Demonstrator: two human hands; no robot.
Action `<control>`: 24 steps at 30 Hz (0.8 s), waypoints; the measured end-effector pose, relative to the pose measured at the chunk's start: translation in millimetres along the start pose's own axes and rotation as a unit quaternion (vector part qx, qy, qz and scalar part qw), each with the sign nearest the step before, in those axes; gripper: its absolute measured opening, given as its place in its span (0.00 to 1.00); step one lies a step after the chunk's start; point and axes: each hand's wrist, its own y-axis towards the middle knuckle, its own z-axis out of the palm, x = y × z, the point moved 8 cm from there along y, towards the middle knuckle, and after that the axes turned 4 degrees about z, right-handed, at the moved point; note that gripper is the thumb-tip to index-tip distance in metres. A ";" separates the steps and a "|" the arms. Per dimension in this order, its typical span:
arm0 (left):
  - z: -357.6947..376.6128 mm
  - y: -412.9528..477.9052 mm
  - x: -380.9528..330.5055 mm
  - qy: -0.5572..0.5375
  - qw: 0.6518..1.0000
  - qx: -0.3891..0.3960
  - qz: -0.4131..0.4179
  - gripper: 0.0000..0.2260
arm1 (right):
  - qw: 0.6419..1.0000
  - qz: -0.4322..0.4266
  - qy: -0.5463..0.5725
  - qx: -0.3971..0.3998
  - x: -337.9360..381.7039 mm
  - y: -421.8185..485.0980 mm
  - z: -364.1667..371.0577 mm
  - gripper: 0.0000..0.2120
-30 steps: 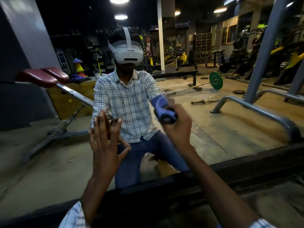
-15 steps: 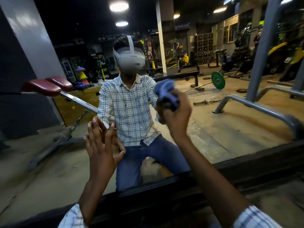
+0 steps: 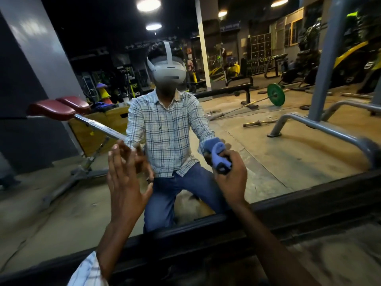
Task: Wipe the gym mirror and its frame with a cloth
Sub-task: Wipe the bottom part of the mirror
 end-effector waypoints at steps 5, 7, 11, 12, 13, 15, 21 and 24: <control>31.7 6.3 -74.5 -0.032 0.999 0.016 0.035 0.50 | 0.997 -0.040 0.028 0.067 -4.4 7.9 -1.5 0.14; 46.8 9.8 -97.4 -0.040 0.998 0.029 0.032 0.50 | 0.995 -0.045 0.038 0.082 -8.4 11.3 -1.1 0.14; 60.5 15.0 -115.3 -0.018 1.000 0.021 0.009 0.50 | 0.994 -0.038 0.048 0.092 -12.6 10.4 2.1 0.14; 61.1 14.7 -115.5 -0.013 1.000 0.016 0.004 0.49 | 0.994 -0.036 0.048 0.095 -13.6 10.2 2.9 0.15; 61.6 14.1 -115.3 -0.008 1.000 0.011 0.001 0.48 | 0.994 -0.036 0.048 0.096 -14.1 10.8 3.3 0.15; 61.2 13.7 -115.5 -0.004 1.000 0.003 0.001 0.46 | 0.993 -0.044 0.049 0.097 -14.9 11.4 2.0 0.16; 60.3 14.3 -116.7 -0.018 1.000 -0.008 -0.009 0.44 | 0.991 -0.055 0.053 0.106 -14.3 12.1 5.3 0.11; 62.0 15.2 -114.5 -0.020 1.000 0.000 -0.015 0.46 | 0.991 -0.053 0.057 0.110 -14.7 11.8 6.8 0.10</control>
